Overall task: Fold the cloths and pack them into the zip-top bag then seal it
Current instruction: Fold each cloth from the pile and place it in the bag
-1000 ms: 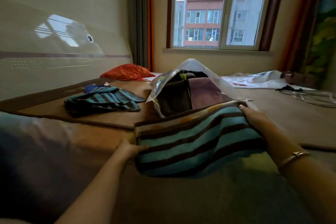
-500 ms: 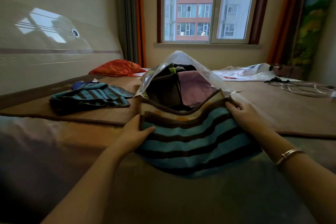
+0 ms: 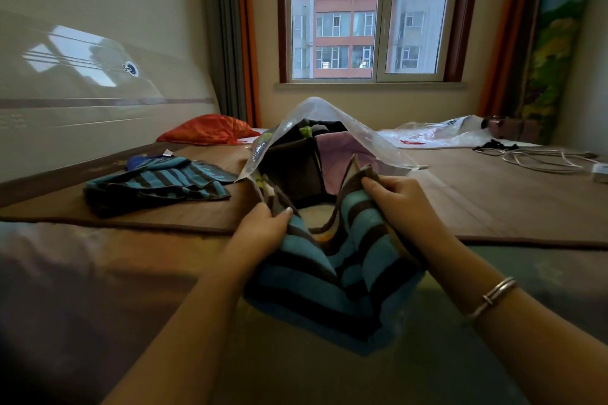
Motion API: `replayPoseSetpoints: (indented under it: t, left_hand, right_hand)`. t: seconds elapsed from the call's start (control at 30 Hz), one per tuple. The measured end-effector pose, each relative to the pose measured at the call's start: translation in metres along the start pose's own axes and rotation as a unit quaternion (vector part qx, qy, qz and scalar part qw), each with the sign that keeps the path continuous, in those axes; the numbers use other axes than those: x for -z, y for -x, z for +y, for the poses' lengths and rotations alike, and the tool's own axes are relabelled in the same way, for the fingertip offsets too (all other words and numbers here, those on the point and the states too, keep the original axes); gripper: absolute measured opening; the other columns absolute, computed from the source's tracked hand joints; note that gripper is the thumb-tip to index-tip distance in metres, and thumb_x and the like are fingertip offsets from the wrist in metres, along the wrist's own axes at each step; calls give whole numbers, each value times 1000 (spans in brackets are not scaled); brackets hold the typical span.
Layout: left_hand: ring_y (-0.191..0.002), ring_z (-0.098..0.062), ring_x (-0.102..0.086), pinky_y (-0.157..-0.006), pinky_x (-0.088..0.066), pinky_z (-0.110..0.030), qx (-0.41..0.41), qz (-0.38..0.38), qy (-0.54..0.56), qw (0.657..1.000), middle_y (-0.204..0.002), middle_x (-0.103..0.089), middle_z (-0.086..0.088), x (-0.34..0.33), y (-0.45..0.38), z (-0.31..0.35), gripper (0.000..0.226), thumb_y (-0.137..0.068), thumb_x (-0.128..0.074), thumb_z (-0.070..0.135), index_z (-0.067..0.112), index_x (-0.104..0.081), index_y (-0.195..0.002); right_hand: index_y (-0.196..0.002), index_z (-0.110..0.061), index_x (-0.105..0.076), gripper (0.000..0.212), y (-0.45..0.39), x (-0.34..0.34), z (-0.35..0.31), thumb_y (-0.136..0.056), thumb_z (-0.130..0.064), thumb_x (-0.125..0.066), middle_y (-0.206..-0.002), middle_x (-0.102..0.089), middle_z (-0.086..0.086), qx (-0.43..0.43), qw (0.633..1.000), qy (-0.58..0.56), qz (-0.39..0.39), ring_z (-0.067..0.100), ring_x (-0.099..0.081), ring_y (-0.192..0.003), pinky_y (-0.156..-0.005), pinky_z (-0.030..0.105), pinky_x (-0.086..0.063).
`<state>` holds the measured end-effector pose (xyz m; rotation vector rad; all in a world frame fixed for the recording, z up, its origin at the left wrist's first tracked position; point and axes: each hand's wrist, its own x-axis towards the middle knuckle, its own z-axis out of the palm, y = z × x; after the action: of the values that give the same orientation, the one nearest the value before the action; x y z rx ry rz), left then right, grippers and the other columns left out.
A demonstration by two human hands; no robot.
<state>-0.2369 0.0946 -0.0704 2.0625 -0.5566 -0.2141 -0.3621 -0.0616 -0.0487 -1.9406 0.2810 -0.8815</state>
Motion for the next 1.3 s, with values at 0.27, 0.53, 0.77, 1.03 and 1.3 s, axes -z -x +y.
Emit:
replayPoseSetpoints:
  t: [0.27, 0.53, 0.77, 1.03, 1.3]
  left_hand:
    - [-109, -31, -64, -100, -45, -50, 47, -175, 363, 914, -116, -68, -11, -21, 15, 12, 52, -88, -53, 58, 20, -62, -124]
    - [-101, -30, -68, -83, -55, -44, -8, -176, 397, 901, -114, -68, -13, -4, 21, -4, 42, -89, -59, 8, 23, -53, -127]
    - [-97, -28, -69, -76, -55, -42, -34, -181, 438, 880, -111, -70, -9, 8, 17, -5, 35, -92, -52, 9, 27, -56, -122]
    - [-113, -20, -57, -93, -50, -41, -67, -10, 258, 964, -126, -59, 1, -14, -32, 0, 40, -96, -53, 28, 25, -45, -134]
    - [-56, -13, -56, -46, -37, -24, -39, 260, 89, 961, -60, -60, 0, 1, -69, -28, 36, -92, -57, 38, 14, -58, -65]
  right_hand:
    - [-85, -17, -68, 29, 9, -36, -5, -99, -30, -46, -73, -68, -2, 42, 997, -7, -62, 13, -65, -71, -65, 29, -53]
    - [-101, -3, -64, 29, -3, -24, 10, -99, -12, -36, -86, -65, 9, -57, 984, -143, -86, 16, -61, -74, -57, 20, -50]
    - [-126, -18, -51, 52, -16, 13, 52, -83, -47, -55, -116, -67, 13, -250, 909, -242, -228, 29, -67, -102, -77, 37, -55]
    - [-131, -20, -47, 67, -81, -12, 67, -70, -29, -73, -113, -64, 11, -152, 962, -209, -92, 29, -64, -100, -83, 42, -56]
    - [-126, -15, -42, 48, -177, -90, 90, -87, -27, -67, -120, -53, 5, -21, 993, -117, -26, 15, -55, -102, -92, 40, -50]
